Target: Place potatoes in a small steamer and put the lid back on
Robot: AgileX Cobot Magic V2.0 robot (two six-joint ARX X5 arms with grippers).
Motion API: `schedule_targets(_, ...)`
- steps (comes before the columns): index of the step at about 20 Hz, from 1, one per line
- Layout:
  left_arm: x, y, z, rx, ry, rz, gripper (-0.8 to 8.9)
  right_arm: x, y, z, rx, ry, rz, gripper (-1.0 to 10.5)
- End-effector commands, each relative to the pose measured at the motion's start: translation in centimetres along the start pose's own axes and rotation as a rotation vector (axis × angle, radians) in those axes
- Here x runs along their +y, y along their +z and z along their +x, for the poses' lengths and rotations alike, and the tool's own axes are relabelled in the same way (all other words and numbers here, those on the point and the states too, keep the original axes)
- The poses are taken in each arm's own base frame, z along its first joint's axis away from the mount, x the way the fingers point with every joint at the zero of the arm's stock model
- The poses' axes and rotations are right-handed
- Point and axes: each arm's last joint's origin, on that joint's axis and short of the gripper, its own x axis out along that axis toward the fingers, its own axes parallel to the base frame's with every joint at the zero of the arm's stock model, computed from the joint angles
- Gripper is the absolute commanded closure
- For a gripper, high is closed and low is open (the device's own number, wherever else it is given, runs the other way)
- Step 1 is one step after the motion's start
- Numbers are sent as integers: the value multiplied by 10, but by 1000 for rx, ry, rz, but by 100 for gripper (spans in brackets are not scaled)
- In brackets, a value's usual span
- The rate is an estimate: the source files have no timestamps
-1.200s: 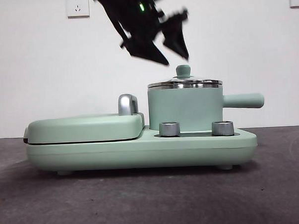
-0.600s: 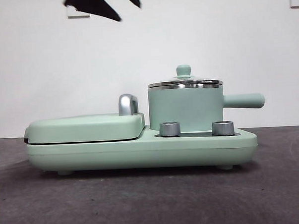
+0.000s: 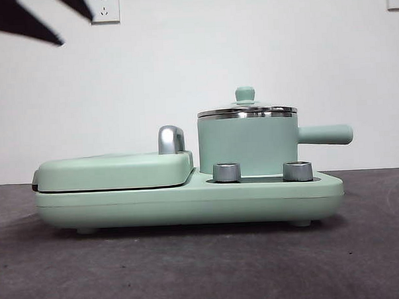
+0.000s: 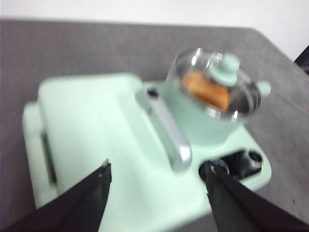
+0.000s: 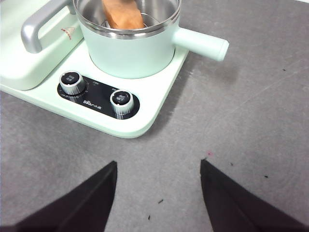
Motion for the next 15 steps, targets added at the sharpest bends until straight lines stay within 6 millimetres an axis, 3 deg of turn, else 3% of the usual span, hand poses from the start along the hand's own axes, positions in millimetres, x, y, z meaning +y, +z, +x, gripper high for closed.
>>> schedule_targets(1,0,-21,-15,-17,-9,-61,502,1,4,3,-10,10,8,679)
schedule_targets(7,3,-68,-52,6,30,-115,505,6,14,31,61,90,7,679)
schedule_targets(11,3,-77,-70,2,124,-117,505,8,21,49,78,101,4,679)
schedule_targets(15,1,-79,-80,-28,117,-122,505,8,21,51,81,100,4,679)
